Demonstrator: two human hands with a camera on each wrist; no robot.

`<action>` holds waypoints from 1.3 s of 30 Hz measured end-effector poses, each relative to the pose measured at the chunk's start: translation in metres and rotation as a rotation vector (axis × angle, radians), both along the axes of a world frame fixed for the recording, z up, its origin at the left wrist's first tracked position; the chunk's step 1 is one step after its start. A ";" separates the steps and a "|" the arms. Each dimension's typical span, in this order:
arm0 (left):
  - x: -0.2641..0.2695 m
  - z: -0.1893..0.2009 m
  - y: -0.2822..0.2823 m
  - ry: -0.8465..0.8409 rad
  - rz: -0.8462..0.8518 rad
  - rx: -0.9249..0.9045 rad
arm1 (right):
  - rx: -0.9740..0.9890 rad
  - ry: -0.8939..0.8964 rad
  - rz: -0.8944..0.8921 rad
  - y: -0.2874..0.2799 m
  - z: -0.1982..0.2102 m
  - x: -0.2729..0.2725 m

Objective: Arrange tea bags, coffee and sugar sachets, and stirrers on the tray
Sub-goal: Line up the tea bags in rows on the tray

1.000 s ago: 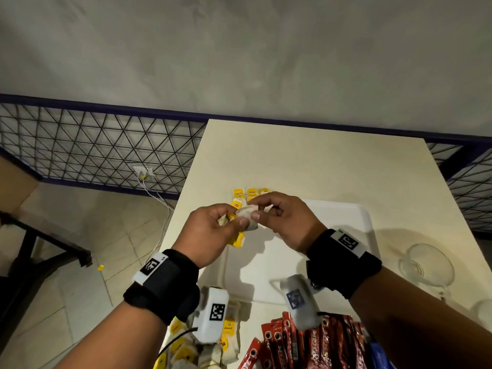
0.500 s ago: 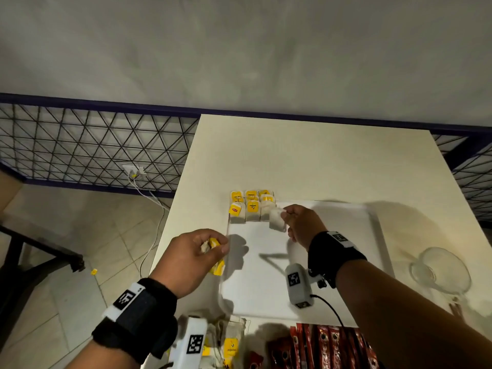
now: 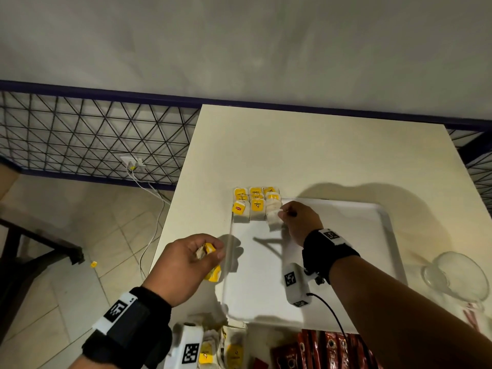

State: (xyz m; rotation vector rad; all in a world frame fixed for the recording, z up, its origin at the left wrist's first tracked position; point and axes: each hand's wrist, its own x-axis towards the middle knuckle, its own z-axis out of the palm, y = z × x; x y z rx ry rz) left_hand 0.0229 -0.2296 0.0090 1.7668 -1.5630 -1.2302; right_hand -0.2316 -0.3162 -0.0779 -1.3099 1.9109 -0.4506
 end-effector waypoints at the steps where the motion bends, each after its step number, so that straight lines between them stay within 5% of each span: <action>1: 0.000 -0.001 0.000 0.002 0.004 0.003 | 0.004 -0.003 -0.005 0.000 0.000 0.000; 19: -0.004 -0.004 0.005 0.032 0.004 0.027 | 0.090 0.123 -0.010 -0.006 0.002 0.006; 23: -0.008 -0.006 0.005 0.547 0.322 0.259 | -0.096 0.033 -0.040 0.001 0.025 0.015; 27: -0.018 -0.007 0.000 1.047 0.495 0.479 | -0.220 -0.275 0.301 0.026 0.068 0.041; 30: -0.028 -0.007 -0.003 1.124 0.531 0.504 | -0.243 -0.481 0.598 0.044 0.088 0.051; 33: -0.037 -0.006 -0.004 1.147 0.539 0.512 | -0.474 -0.445 0.756 0.052 0.093 0.054; 39: -0.046 0.001 0.000 1.245 0.519 0.572 | -0.460 -0.486 0.575 0.056 0.104 0.051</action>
